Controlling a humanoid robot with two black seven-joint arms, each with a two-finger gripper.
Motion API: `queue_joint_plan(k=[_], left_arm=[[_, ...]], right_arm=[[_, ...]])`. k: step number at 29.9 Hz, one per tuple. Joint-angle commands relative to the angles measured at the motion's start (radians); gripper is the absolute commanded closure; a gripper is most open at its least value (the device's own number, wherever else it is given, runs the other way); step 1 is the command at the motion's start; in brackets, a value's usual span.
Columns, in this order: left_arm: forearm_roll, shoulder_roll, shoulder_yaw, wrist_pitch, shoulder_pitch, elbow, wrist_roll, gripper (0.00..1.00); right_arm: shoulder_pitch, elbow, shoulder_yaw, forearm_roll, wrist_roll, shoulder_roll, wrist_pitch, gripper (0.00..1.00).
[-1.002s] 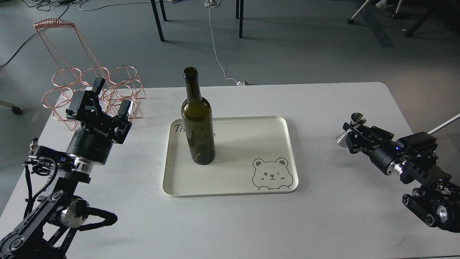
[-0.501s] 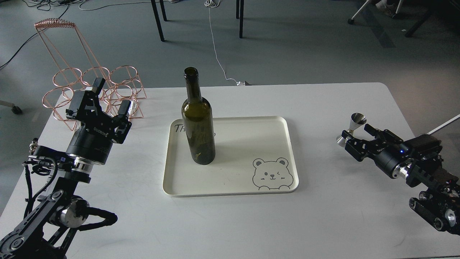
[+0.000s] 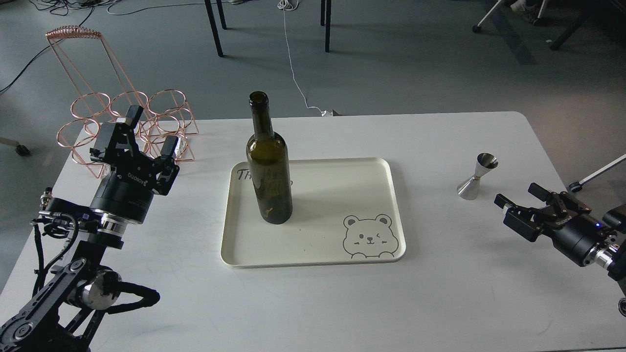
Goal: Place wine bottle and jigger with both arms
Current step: 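Set the jigger on the table beside the tray and release, then reach the left gripper to the neck of the green wine bottle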
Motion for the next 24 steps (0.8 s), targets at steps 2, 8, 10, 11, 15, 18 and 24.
queue_joint_plan(k=[2,8,10,11,15,18,24], left_arm=[[0.000,0.005,-0.001,0.000,-0.001,-0.001,0.000,0.02],[0.003,0.095,0.007,-0.005,-0.001,-0.021,0.000,0.02],[0.020,0.118,0.007,-0.006,-0.001,-0.026,0.000,0.02],[0.044,0.135,0.007,-0.005,-0.001,-0.029,0.000,0.02],[0.262,0.207,0.007,-0.005,-0.001,-0.087,0.000,0.02],[0.440,0.264,0.007,-0.005,-0.001,-0.159,0.000,0.02],[0.863,0.394,0.007,-0.003,-0.057,-0.290,0.000,0.02]], right_arm=[[0.027,0.207,-0.018,0.264,0.000,-0.025,0.000,0.03],[0.127,0.296,-0.011,0.587,0.000,0.059,0.039,0.03],[0.157,0.293,-0.009,0.721,0.000,0.119,0.100,0.03],[0.174,0.290,-0.011,0.794,0.000,0.145,0.136,0.03],[0.200,0.278,0.004,1.066,0.000,0.185,0.286,0.03],[0.199,0.253,0.014,1.221,0.000,0.216,0.413,0.03],[0.184,0.161,0.005,1.264,0.000,0.277,0.509,0.02]])
